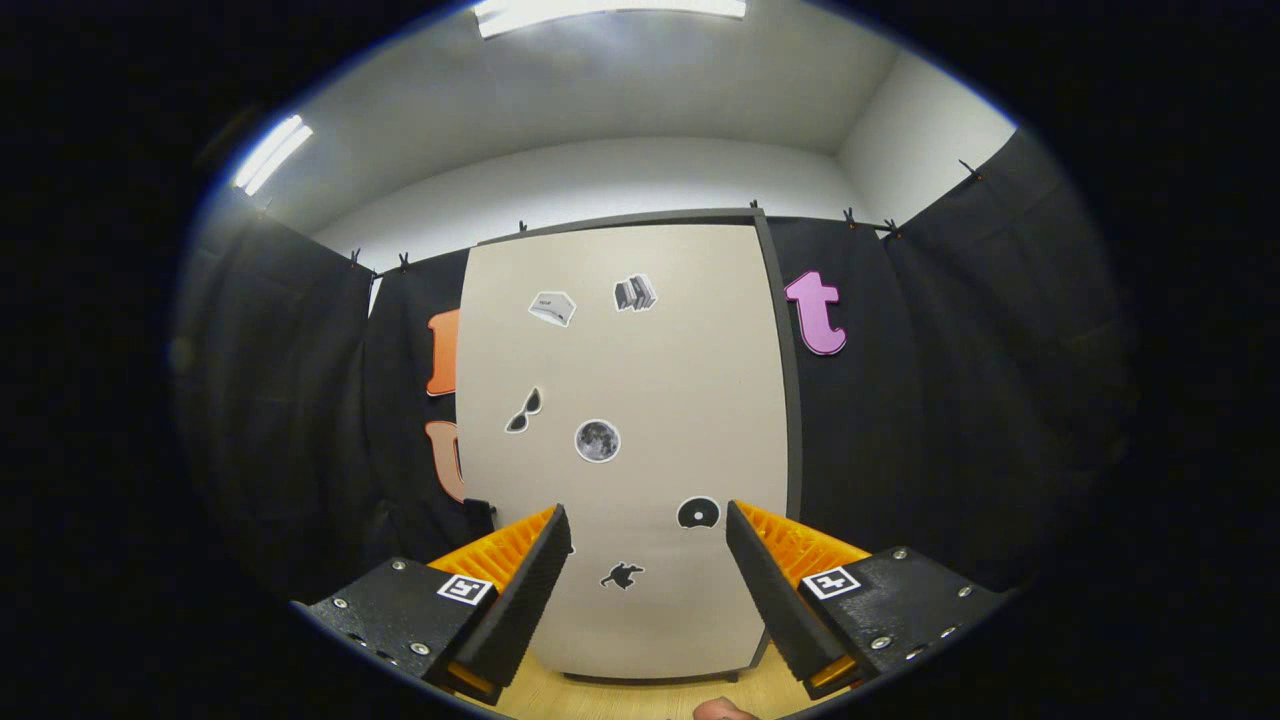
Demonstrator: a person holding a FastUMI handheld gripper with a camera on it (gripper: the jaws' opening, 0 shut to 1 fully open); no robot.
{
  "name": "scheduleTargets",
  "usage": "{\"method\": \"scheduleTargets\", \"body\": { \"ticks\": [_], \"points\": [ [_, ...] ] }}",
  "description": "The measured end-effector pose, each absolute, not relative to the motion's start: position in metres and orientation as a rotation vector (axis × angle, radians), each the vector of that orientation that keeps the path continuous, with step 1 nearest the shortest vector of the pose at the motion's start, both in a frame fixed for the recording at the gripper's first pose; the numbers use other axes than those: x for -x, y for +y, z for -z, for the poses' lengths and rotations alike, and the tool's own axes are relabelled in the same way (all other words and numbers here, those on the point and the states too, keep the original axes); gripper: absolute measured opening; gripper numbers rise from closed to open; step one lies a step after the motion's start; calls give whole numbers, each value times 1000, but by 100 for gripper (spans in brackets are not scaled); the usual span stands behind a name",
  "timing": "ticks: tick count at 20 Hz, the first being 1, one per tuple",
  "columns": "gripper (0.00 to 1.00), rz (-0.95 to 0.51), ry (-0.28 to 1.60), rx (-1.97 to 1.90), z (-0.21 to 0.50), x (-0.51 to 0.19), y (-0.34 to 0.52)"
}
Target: Open the shoe cabinet door, grab the shoes and put them into the shoe cabinet, then close the shoe cabinet door.
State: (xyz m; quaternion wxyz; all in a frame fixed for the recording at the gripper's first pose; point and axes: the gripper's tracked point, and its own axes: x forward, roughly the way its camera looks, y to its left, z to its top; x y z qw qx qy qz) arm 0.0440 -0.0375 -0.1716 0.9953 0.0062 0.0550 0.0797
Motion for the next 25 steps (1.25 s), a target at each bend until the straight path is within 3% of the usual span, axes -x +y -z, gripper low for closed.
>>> {"method": "scheduleTargets", "body": {
  "ticks": [8, 25],
  "points": [
    [97, -70, 54, 58, 139, -18, -70],
    [97, -101, -40, 52, 99, 3, -70]
  ]
}}
